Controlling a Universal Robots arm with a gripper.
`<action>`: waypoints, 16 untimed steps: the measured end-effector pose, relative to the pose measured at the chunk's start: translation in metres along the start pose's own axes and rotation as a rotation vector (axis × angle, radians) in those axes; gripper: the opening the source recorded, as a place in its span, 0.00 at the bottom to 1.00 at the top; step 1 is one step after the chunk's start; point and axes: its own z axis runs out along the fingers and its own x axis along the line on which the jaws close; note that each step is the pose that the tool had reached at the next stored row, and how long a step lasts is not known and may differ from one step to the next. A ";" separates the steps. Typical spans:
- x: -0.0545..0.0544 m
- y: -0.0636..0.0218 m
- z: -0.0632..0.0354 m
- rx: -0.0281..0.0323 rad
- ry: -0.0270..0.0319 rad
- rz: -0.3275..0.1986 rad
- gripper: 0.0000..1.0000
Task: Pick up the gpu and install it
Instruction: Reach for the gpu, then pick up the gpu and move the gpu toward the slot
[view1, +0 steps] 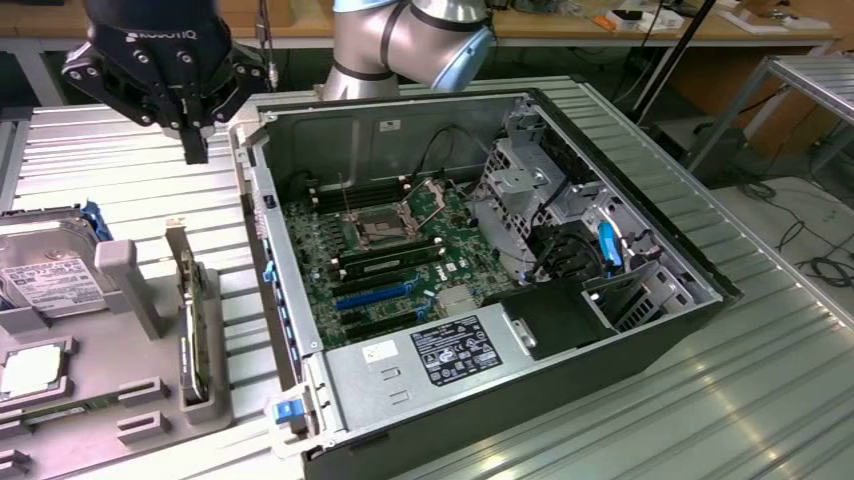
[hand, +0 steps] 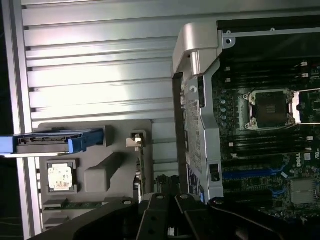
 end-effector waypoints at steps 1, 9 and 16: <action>0.003 -0.0012 0.0001 0.0000 0.0001 0.000 0.11; 0.025 -0.0164 0.0004 0.0000 0.0001 0.000 0.11; 0.034 -0.0277 0.0005 0.0000 0.0001 0.000 0.11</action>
